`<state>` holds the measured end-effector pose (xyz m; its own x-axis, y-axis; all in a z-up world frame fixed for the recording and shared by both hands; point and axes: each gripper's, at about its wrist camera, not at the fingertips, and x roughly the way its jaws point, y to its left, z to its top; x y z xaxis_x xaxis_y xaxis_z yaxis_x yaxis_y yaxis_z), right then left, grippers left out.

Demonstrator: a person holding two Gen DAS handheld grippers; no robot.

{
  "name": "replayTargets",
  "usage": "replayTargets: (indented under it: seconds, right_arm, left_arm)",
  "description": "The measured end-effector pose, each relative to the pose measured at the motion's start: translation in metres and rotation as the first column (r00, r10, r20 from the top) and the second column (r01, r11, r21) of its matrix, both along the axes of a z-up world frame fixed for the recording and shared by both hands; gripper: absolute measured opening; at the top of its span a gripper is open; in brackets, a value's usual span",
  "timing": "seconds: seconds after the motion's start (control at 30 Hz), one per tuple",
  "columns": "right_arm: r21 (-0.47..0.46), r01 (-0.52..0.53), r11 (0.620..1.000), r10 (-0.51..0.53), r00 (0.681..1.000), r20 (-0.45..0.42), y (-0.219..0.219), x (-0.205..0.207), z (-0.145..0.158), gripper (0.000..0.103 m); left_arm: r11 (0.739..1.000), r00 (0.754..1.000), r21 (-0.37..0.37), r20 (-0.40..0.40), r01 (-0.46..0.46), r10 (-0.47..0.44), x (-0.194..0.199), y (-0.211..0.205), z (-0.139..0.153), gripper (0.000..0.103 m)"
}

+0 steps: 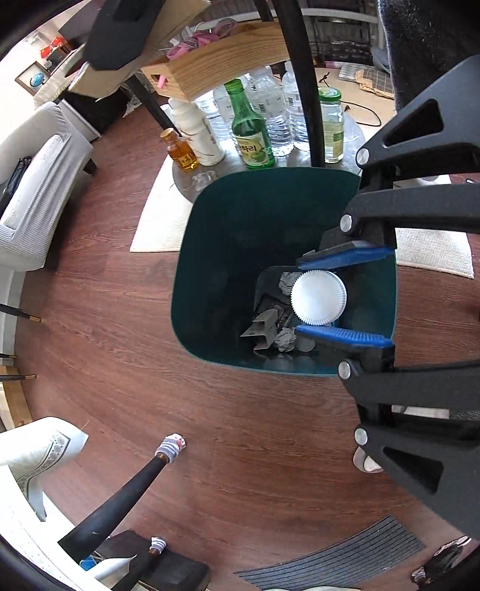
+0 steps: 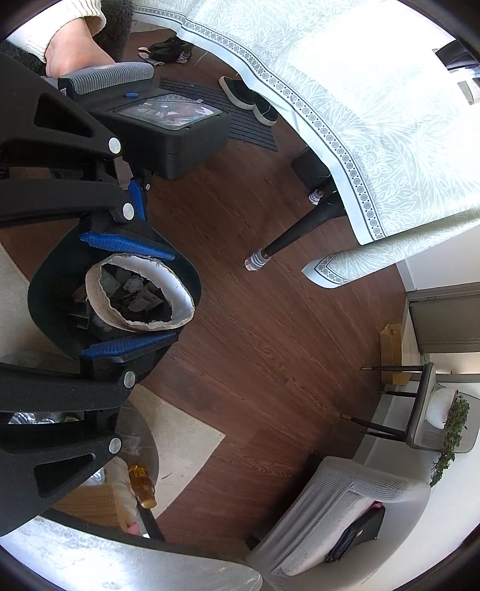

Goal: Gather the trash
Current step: 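Open both grippers to drop the lid and paper cup into the bin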

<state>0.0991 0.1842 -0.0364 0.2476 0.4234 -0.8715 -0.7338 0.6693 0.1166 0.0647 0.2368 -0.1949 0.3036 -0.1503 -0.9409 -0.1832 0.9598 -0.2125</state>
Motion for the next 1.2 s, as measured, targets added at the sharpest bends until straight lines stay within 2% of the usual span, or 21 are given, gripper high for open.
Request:
replayTargets:
  seconds: [0.07,0.17,0.43,0.57,0.73,0.87,0.97,1.1,1.2]
  right_arm:
    - [-0.014,-0.001,1.000,0.001,1.000,-0.012,0.002,0.001,-0.006,0.040]
    - [-0.042,-0.005,0.999,0.003,0.999,-0.035,0.006,0.003,-0.021,0.039]
    - [-0.118,-0.006,0.993,-0.002,0.998,-0.067,0.013,0.007,-0.064,0.039]
    - [-0.139,-0.008,0.990,-0.004,0.996,-0.084,0.015,0.009,-0.078,0.039]
    - [-0.168,-0.022,0.986,0.001,0.992,-0.129,0.018,0.009,-0.102,0.040]
    - [-0.201,-0.046,0.979,0.013,0.987,-0.161,0.021,0.008,-0.124,0.040]
    - [-0.234,-0.073,0.970,0.027,0.981,-0.191,0.022,0.005,-0.144,0.040]
    - [-0.280,-0.107,0.954,0.049,0.978,-0.204,0.024,-0.001,-0.164,0.040]
    - [-0.303,-0.125,0.945,0.064,0.977,-0.204,0.025,-0.005,-0.174,0.040]
  left_arm:
    - [1.000,1.000,0.000,-0.009,0.007,-0.007,0.000,-0.002,-0.003,0.041]
    - [1.000,1.000,0.001,-0.004,0.021,-0.021,-0.002,-0.005,-0.003,0.048]
    - [1.000,0.997,0.023,0.076,-0.011,0.009,-0.009,0.004,0.026,0.049]
    - [0.996,0.992,0.086,0.125,-0.007,-0.004,-0.011,0.002,0.046,0.049]
    - [0.995,0.979,0.099,0.203,-0.016,-0.004,-0.017,0.007,0.078,0.048]
    - [0.993,0.963,0.117,0.271,-0.020,-0.013,-0.022,0.011,0.105,0.042]
    - [0.994,0.947,0.111,0.321,-0.021,-0.016,-0.025,0.011,0.123,0.036]
    - [0.996,0.921,0.090,0.390,-0.026,-0.011,-0.030,0.012,0.147,0.034]
    - [0.996,0.912,0.080,0.411,-0.035,-0.001,-0.030,0.016,0.158,0.034]
